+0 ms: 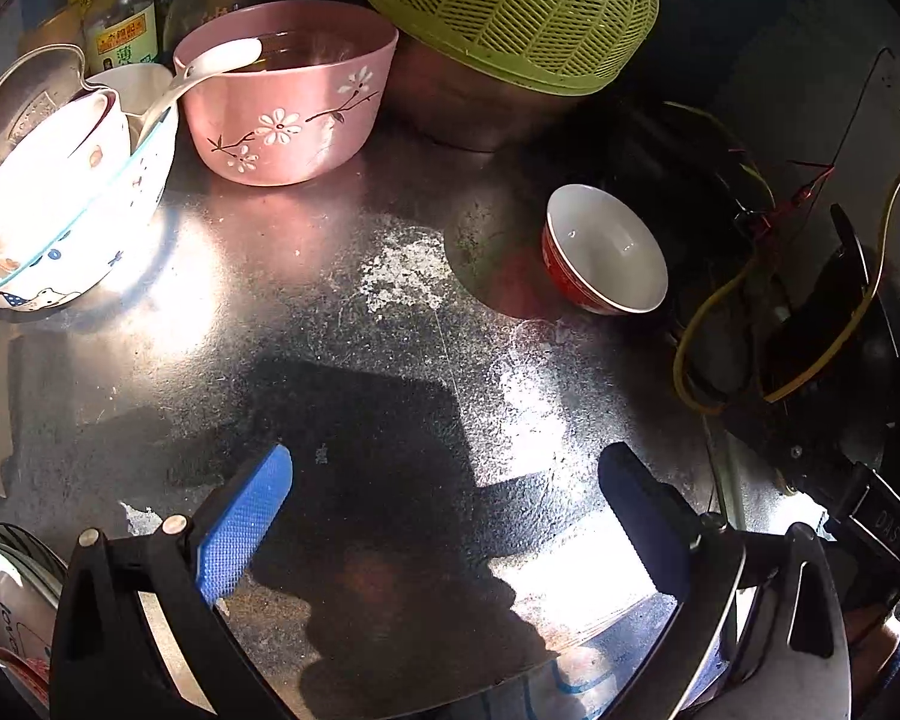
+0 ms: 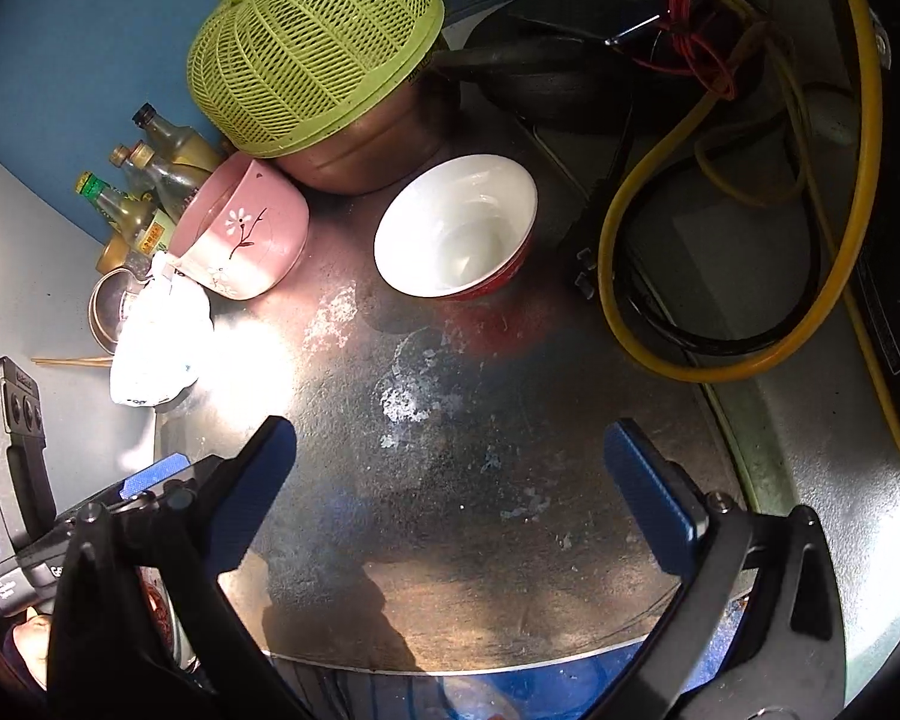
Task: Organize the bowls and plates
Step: 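Move the right gripper to the last red-rimmed bowl by the basket, then close the right gripper on the rim of the last red-rimmed bowl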
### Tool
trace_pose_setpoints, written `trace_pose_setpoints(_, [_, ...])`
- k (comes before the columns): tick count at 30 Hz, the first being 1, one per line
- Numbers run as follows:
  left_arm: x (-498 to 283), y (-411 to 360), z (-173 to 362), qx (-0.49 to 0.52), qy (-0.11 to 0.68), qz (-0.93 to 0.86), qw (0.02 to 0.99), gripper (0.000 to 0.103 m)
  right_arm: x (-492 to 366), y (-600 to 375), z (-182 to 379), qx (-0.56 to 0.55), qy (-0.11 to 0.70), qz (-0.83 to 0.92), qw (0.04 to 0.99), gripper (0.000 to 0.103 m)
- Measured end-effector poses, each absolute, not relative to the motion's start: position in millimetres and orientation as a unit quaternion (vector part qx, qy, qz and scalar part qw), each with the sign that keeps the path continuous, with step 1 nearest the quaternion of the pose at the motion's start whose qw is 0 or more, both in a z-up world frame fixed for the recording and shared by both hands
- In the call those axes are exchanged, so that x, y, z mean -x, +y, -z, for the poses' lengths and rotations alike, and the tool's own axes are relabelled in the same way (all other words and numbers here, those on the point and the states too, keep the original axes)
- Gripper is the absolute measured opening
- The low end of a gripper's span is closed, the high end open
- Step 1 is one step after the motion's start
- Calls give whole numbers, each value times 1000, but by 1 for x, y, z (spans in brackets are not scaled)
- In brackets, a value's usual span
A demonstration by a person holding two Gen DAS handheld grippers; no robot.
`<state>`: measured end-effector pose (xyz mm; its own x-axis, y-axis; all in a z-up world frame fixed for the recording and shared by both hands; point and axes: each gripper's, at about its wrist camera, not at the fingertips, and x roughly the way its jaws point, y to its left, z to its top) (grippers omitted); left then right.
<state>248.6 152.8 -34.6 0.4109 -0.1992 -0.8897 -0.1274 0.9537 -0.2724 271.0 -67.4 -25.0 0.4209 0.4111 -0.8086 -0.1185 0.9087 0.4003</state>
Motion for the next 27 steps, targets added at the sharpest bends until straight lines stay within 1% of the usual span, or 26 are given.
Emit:
trace_pose_setpoints(11, [-311, 149, 50, 170, 538, 58, 824, 102, -324, -67, 23, -151, 488, -157, 845, 102])
trace_pose_setpoints(14, [-325, 145, 51, 173, 530, 65, 827, 102, -339, -66, 24, -149, 482, -154, 850, 98])
trace_pose_setpoints(17, [-338, 141, 52, 178, 521, 73, 832, 101, -355, -65, 28, -150, 480, -152, 851, 86])
trace_pose_setpoints(18, [-343, 139, 52, 176, 517, 75, 834, 100, -359, -66, 30, -152, 479, -150, 851, 80])
trace_pose_setpoints(19, [-348, 137, 53, 174, 515, 78, 836, 97, -363, -66, 32, -154, 479, -149, 851, 76])
trace_pose_setpoints(20, [-352, 135, 54, 173, 514, 80, 836, 93, -368, -66, 35, -155, 479, -149, 851, 75])
trace_pose_setpoints(22, [-361, 131, 57, 171, 512, 86, 837, 89, -375, -65, 39, -151, 480, -144, 852, 67])
trace_pose_setpoints(24, [-370, 126, 60, 171, 512, 91, 837, 85, -381, -65, 45, -147, 485, -140, 851, 61])
trace_pose_setpoints(25, [-375, 125, 63, 173, 513, 93, 836, 81, -385, -65, 48, -146, 489, -138, 849, 57])
trace_pose_setpoints(26, [-379, 123, 65, 176, 514, 96, 834, 75, -388, -65, 51, -146, 492, -137, 847, 55])
trace_pose_setpoints(27, [-383, 121, 67, 179, 516, 100, 832, 67, -390, -64, 54, -144, 495, -137, 846, 49])
